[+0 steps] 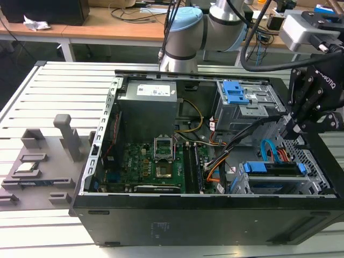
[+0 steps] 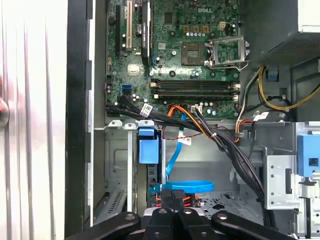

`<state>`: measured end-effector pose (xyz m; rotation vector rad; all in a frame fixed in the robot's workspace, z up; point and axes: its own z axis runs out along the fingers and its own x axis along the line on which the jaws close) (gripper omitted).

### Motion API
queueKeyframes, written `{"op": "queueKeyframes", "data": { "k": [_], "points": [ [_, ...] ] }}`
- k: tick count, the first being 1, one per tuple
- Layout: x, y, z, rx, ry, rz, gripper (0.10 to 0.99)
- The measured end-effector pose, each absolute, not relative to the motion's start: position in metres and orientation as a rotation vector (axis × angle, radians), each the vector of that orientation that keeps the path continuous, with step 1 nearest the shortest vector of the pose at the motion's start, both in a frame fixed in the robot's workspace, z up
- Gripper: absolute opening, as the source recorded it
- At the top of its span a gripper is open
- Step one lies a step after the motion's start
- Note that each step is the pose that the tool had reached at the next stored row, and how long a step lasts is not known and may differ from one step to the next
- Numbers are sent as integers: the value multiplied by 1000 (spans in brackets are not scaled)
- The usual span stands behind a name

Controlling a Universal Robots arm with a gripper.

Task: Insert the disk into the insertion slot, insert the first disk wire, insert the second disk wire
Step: 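Insert the second disk wire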

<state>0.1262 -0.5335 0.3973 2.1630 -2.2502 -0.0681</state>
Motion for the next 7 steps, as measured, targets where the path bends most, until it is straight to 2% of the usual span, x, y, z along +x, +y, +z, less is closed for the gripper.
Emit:
{"op": "queueKeyframes", "data": {
  "k": [7],
  "points": [
    [126,-533,398,2163,-2250,-68,106]
  ]
}}
